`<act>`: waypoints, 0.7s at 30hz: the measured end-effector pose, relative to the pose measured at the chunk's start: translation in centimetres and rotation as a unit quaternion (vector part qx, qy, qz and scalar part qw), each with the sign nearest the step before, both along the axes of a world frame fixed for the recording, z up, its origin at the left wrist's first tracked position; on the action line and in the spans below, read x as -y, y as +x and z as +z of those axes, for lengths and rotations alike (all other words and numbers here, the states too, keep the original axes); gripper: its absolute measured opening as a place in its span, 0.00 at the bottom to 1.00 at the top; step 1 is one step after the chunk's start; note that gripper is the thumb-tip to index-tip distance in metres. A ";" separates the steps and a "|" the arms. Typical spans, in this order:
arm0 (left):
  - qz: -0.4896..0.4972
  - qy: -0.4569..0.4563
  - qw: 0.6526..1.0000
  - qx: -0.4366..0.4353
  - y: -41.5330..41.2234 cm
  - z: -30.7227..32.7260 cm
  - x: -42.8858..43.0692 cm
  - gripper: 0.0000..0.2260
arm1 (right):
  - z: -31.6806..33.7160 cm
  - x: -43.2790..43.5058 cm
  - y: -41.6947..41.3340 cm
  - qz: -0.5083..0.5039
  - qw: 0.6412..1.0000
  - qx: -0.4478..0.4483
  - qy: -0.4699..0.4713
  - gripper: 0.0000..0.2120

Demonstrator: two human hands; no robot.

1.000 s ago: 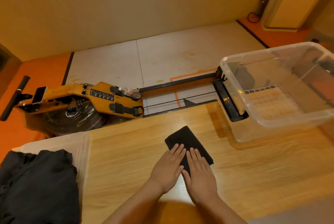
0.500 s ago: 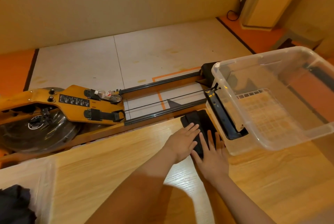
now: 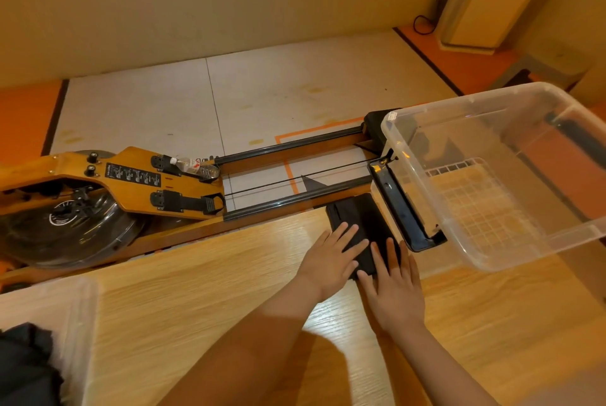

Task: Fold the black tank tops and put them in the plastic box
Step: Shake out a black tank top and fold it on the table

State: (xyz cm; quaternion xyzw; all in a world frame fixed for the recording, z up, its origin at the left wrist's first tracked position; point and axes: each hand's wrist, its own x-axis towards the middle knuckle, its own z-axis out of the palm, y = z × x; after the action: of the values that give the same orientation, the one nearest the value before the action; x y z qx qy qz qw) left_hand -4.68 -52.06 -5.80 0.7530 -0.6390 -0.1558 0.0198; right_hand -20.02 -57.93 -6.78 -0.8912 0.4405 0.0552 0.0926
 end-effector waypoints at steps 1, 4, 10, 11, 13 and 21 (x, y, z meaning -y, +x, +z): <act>0.000 0.004 1.000 0.000 -0.1 0.1 0.0 0.22 | 0.2 0.0 -0.3 -0.003 1.000 -0.006 -0.001 0.38; -0.004 0.020 1.000 -0.002 -0.6 0.3 0.1 0.23 | 0.8 -0.1 -1.1 -0.012 0.999 -0.030 0.004 0.36; 0.015 0.026 0.999 -0.020 -1.7 0.5 0.2 0.23 | 0.8 -0.4 -0.9 0.039 0.999 -0.023 0.024 0.44; 0.016 0.028 0.999 -0.024 -2.0 0.5 0.2 0.23 | 0.7 -0.6 -0.9 0.040 0.999 -0.017 0.024 0.45; 0.016 0.027 0.999 -0.029 -2.2 0.4 0.2 0.23 | 0.4 -0.9 -1.0 0.034 0.999 -0.007 0.031 0.45; 0.040 0.030 0.998 -0.040 -1.8 0.3 1.7 0.23 | 1.2 1.3 -0.4 0.057 0.996 -0.054 0.031 0.36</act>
State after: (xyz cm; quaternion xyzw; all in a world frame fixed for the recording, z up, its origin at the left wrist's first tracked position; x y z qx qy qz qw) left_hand -6.53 -53.71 -5.53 0.7714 -0.6021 -0.2041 0.0289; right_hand -20.39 -59.27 -5.58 -0.9074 0.3913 0.1217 0.0931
